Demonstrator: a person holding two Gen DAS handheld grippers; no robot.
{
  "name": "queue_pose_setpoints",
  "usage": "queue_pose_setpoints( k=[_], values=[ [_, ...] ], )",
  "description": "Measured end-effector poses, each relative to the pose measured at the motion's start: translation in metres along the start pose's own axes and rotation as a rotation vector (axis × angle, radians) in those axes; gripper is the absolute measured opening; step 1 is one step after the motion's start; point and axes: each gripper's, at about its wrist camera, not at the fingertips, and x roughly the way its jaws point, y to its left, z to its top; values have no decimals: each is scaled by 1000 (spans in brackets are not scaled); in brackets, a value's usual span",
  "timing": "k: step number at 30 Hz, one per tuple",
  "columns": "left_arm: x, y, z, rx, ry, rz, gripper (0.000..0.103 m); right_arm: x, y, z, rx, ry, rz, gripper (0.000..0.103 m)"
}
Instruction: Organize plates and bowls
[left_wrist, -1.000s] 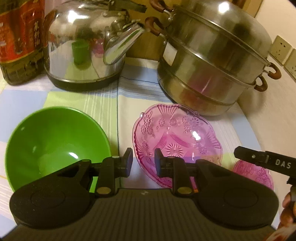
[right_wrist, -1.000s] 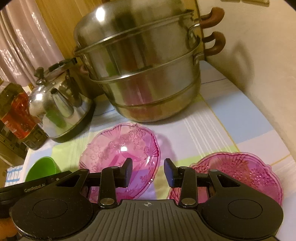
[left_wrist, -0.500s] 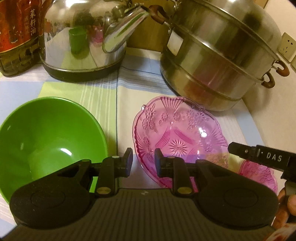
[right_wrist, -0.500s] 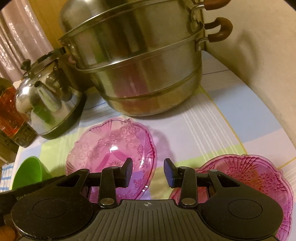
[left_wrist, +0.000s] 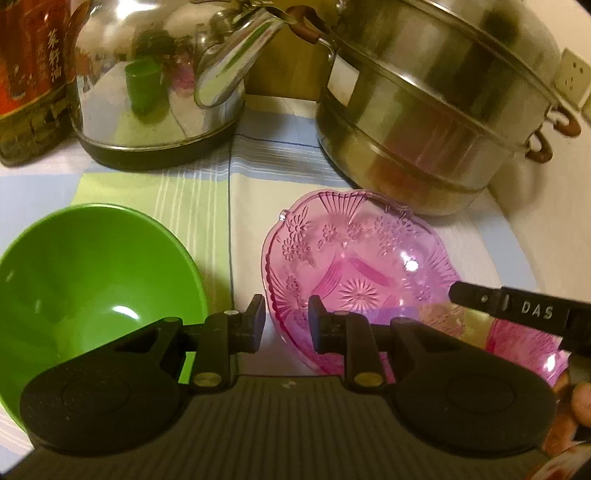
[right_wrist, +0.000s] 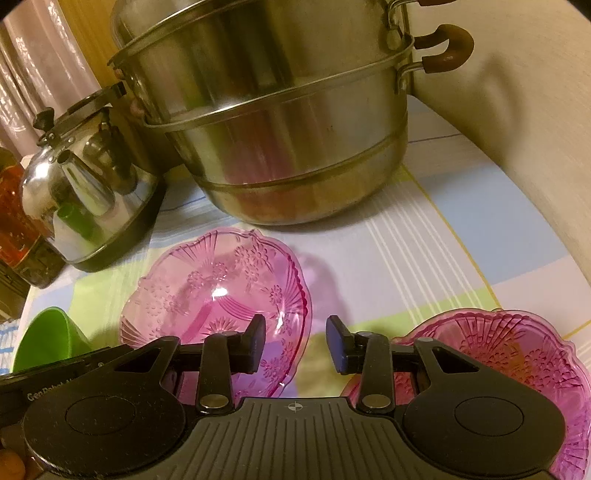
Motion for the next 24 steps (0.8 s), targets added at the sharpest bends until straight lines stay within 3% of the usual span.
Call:
queue_pose_setpoints(
  k=[11, 15, 19, 24],
  values=[
    [9, -18, -3, 145, 23, 64, 22, 11, 5, -4, -45, 24, -23, 30],
    [11, -17, -2, 141, 24, 54, 22, 14, 4, -5, -44, 34, -24, 26],
    [14, -18, -2, 155, 25, 61, 22, 17, 3, -6, -44, 49, -31, 13],
    [15, -17, -2, 153, 21, 58, 22, 15, -2, -5, -28, 42, -38, 10]
  ],
)
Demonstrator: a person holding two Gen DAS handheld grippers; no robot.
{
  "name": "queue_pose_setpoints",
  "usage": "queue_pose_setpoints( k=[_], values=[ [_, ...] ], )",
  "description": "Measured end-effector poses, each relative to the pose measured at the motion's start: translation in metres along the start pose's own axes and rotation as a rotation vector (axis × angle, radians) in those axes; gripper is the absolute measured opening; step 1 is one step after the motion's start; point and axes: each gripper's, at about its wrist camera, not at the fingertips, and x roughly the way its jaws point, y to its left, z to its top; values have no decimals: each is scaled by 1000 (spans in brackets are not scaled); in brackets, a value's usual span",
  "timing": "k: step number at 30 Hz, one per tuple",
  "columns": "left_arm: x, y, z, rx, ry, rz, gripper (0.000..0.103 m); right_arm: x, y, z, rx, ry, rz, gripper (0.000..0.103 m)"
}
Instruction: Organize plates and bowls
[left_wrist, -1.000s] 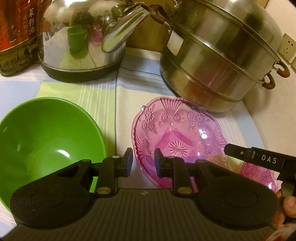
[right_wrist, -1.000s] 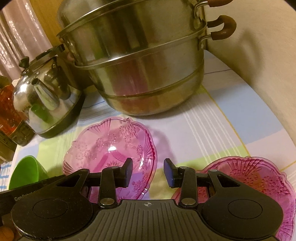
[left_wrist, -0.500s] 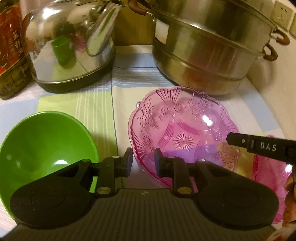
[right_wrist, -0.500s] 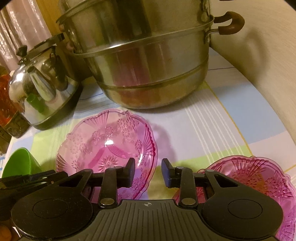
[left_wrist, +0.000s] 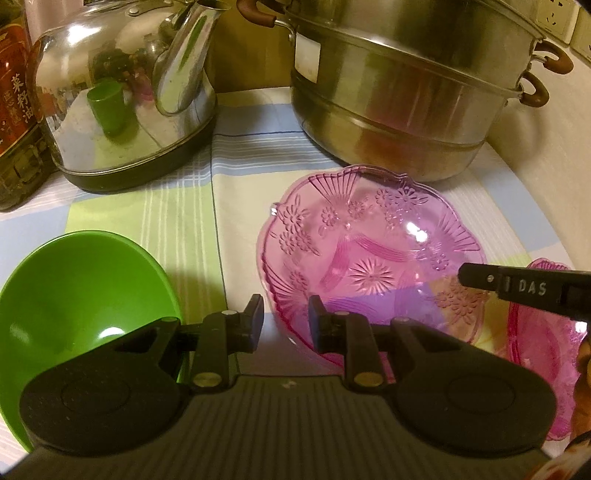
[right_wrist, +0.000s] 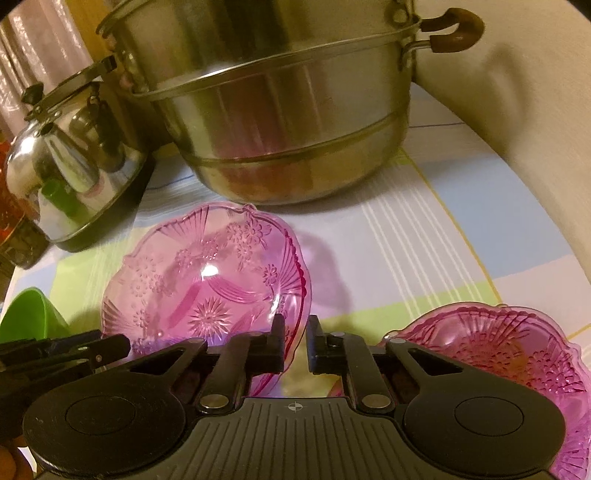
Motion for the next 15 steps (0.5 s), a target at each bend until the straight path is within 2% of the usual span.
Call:
queue_pose_setpoints(
  k=[5, 15],
  values=[
    [2, 2, 2, -14, -8, -4, 22, -1, -5, 1, 22, 8, 2, 10],
    [4, -10, 0, 42, -9, 14, 22, -1, -6, 2, 32, 8, 7, 10]
  ],
)
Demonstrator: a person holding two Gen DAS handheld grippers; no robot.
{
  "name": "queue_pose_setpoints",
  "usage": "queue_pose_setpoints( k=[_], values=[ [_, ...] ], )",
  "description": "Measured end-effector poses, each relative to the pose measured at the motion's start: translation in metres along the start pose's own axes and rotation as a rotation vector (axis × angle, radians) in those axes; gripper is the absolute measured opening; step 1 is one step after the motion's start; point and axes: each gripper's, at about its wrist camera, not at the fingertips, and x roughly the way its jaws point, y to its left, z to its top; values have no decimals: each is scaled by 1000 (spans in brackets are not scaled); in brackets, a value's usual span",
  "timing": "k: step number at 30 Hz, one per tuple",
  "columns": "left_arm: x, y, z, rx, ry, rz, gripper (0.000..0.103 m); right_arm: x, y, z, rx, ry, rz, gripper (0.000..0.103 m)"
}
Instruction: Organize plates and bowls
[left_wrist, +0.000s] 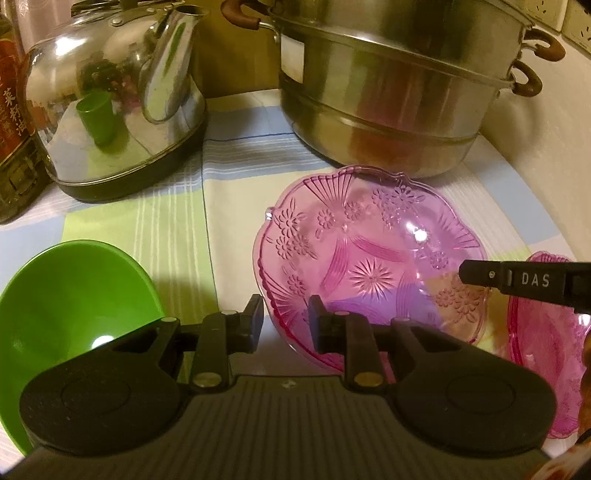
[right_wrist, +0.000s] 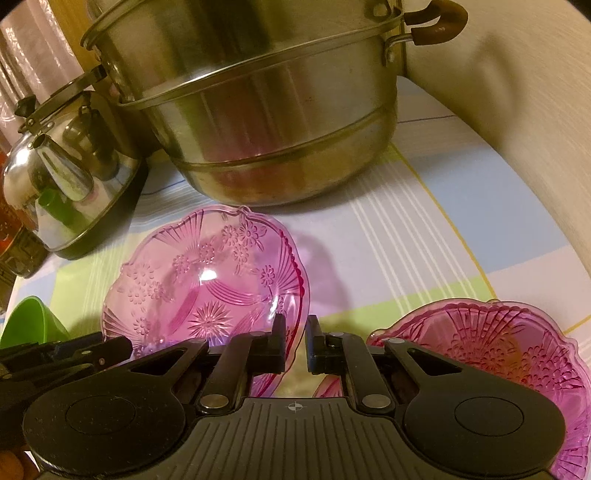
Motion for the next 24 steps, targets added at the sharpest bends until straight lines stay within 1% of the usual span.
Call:
queue_pose_setpoints(
  k=[6, 10, 12, 17, 20, 24],
  values=[
    [3, 0, 1, 8, 8, 3, 22, -2, 0, -1, 0, 2, 1, 10],
    [7, -8, -2, 79, 13, 38, 22, -2, 0, -1, 0, 2, 4, 10],
    [7, -9, -3, 84, 10, 45, 22, -2, 0, -1, 0, 3, 5, 10],
    [3, -3, -2, 34, -6, 16, 17, -3, -1, -2, 10, -1, 1, 10],
    [-3, 4, 0, -11, -31, -14, 14, -5, -4, -1, 33, -5, 12, 10],
    [-12, 11, 5, -81, -57, -68, 13, -12, -6, 2, 48, -31, 19, 10]
  ],
)
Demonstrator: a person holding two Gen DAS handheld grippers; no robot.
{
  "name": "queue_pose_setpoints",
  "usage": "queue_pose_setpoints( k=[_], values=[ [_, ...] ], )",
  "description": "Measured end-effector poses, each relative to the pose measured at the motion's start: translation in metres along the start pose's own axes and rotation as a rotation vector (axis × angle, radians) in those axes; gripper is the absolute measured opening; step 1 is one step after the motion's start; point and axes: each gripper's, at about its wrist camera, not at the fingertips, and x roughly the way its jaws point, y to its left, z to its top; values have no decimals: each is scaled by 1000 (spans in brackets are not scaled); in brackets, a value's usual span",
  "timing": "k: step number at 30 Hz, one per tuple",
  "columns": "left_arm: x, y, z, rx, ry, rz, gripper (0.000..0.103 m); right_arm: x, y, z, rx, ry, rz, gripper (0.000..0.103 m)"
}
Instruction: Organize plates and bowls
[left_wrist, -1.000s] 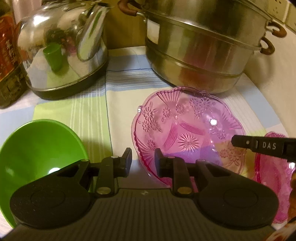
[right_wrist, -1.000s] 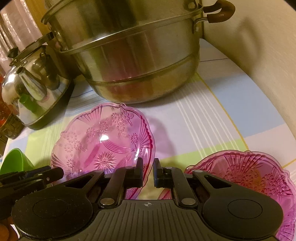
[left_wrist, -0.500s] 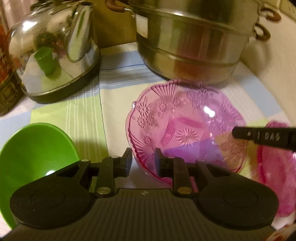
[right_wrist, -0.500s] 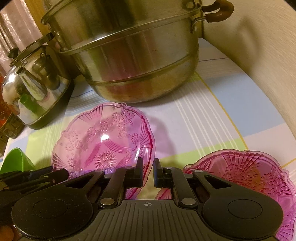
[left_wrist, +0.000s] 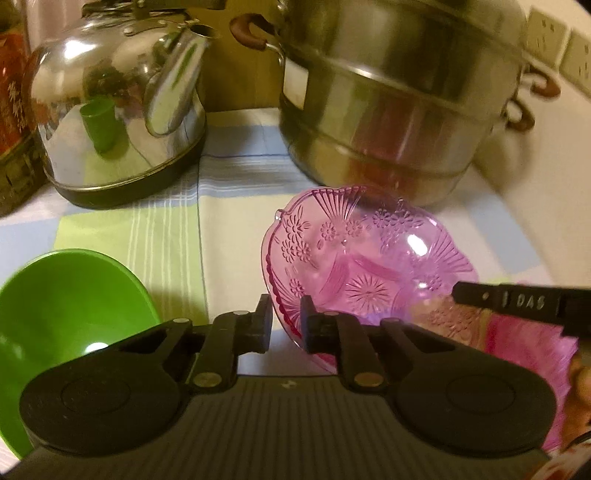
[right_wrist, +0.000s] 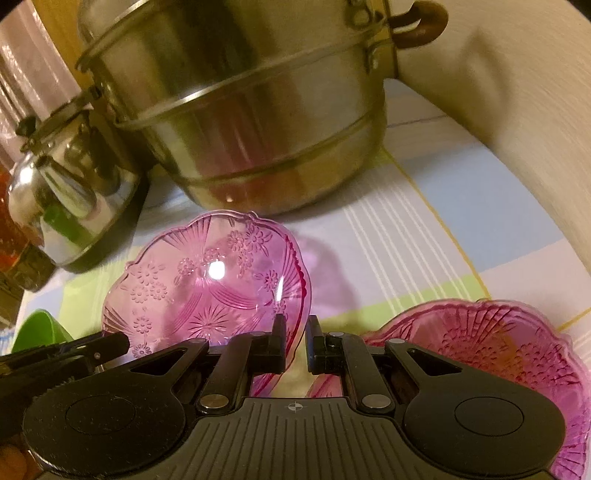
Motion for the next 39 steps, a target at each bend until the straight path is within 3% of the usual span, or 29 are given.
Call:
queue_pose_setpoints(
  k=[9, 23, 39],
  values=[
    [-18, 11, 6, -124, -29, -98, 13, -22, -4, 2, 0, -47, 18, 10],
    [-74, -23, 2, -69, -114, -160, 13, -97, -10, -11, -11, -129, 0, 11],
    [-134, -87, -61, 6, -135, -252, 13, -186, -61, -76, 11, -155, -51, 12]
  ],
)
